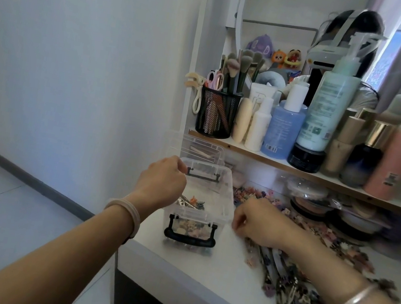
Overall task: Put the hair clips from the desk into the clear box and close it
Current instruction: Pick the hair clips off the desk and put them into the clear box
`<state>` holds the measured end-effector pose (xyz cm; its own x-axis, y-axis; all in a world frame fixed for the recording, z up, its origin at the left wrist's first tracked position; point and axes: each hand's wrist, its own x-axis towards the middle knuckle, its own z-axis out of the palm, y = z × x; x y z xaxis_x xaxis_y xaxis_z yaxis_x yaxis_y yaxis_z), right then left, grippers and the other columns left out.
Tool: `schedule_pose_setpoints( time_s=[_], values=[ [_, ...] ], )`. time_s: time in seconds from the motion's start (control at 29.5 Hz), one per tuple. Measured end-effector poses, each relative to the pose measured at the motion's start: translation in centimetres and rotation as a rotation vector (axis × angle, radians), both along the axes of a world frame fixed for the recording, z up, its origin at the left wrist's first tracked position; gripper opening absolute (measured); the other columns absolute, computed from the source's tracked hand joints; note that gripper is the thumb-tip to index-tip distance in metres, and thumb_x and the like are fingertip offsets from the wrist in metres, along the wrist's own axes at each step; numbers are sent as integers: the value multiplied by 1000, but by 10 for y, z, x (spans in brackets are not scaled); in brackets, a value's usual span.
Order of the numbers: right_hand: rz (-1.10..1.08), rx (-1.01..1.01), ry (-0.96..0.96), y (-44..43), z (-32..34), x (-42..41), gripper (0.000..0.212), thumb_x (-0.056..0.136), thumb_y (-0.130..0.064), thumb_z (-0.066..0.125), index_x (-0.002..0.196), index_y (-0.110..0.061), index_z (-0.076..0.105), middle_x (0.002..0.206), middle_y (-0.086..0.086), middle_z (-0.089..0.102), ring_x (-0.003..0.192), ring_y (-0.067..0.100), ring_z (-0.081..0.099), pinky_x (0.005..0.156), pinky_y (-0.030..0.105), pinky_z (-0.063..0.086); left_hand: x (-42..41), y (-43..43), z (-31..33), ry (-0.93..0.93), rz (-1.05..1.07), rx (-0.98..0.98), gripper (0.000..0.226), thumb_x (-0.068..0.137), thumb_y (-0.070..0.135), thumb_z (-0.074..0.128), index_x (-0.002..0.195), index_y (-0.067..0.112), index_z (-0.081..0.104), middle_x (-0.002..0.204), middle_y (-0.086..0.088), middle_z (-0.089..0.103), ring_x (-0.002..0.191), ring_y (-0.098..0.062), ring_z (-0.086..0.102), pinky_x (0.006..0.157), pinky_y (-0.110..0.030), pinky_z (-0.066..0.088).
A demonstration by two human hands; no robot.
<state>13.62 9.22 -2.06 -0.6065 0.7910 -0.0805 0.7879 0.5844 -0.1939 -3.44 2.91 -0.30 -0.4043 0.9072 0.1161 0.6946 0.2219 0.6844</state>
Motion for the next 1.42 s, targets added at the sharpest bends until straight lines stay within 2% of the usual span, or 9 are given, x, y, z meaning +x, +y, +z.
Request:
schedule_pose_setpoints(
  time_s=[0.2, 0.3, 0.44, 0.58, 0.68, 0.81, 0.95, 1.22, 1.42],
  values=[
    [-21, 18, 595, -1, 39, -9, 7, 84, -13, 66, 87, -19, 68, 81, -10, 63, 74, 6, 59, 63, 9, 44, 2, 1, 0, -8, -7, 7, 36, 92, 6, 33, 121, 14, 53, 124, -7, 56, 105, -27, 55, 93, -38, 44],
    [60, -67, 526, -7, 43, -13, 13, 85, -21, 65, 97, -24, 70, 90, -8, 67, 82, 10, 63, 75, 25, 51, 5, 0, 0, -14, -11, 7, 36, 91, 5, 33, 120, 14, 54, 122, -7, 57, 105, -27, 56, 93, -39, 46],
    [-44, -7, 572, 4, 39, -2, 22, 89, -21, 59, 110, -19, 67, 112, -3, 65, 100, 9, 58, 89, 25, 43, 6, -1, 1, -27, -12, 11, 37, 91, 5, 33, 121, 13, 53, 123, -8, 57, 107, -27, 54, 94, -39, 45],
    [-225, 34, 28, 20, 14, 17, 17, 86, -22, 61, 99, -11, 59, 103, 5, 60, 94, 21, 56, 71, 28, 46, 7, -1, 1, -23, -13, 11, 37, 91, 4, 33, 122, 13, 53, 130, -7, 53, 113, -24, 49, 95, -35, 40],
    [-259, 50, -96, 24, -1, 22, 15, 85, -25, 61, 92, -13, 58, 102, 6, 60, 96, 23, 55, 67, 26, 42, 9, 0, 2, -28, -17, 8, 38, 91, 4, 33, 122, 13, 53, 130, -7, 53, 111, -25, 51, 95, -38, 43],
    [-286, 56, 14, 28, -5, 19, 21, 84, -14, 62, 105, -12, 62, 111, 7, 61, 107, 21, 54, 83, 28, 45, 9, 1, 2, -24, -14, 7, 38, 91, 5, 33, 122, 13, 53, 128, -8, 55, 107, -26, 53, 94, -38, 44],
    [-334, 73, 59, 26, -4, 17, 20, 80, -2, 58, 98, -6, 67, 104, 10, 66, 93, 22, 60, 76, 33, 51, 10, 1, 2, -19, -16, 6, 38, 91, 5, 33, 121, 12, 53, 127, -8, 55, 106, -27, 54, 94, -40, 46],
    [-404, 57, 236, 26, 4, 19, 15, 82, 1, 58, 90, 2, 70, 103, 16, 69, 95, 25, 63, 82, 34, 51, 9, 2, 2, -19, -22, 9, 37, 90, 4, 33, 120, 12, 54, 122, -8, 57, 103, -27, 55, 92, -39, 46],
    [-361, -201, 795, 7, 48, 3, 15, 75, -4, 73, 85, -12, 65, 81, 2, 64, 74, 15, 58, 62, 22, 45, 9, 1, 1, -23, -25, 8, 37, 91, 4, 33, 121, 12, 53, 124, -8, 56, 105, -27, 55, 93, -40, 46]
  ],
)
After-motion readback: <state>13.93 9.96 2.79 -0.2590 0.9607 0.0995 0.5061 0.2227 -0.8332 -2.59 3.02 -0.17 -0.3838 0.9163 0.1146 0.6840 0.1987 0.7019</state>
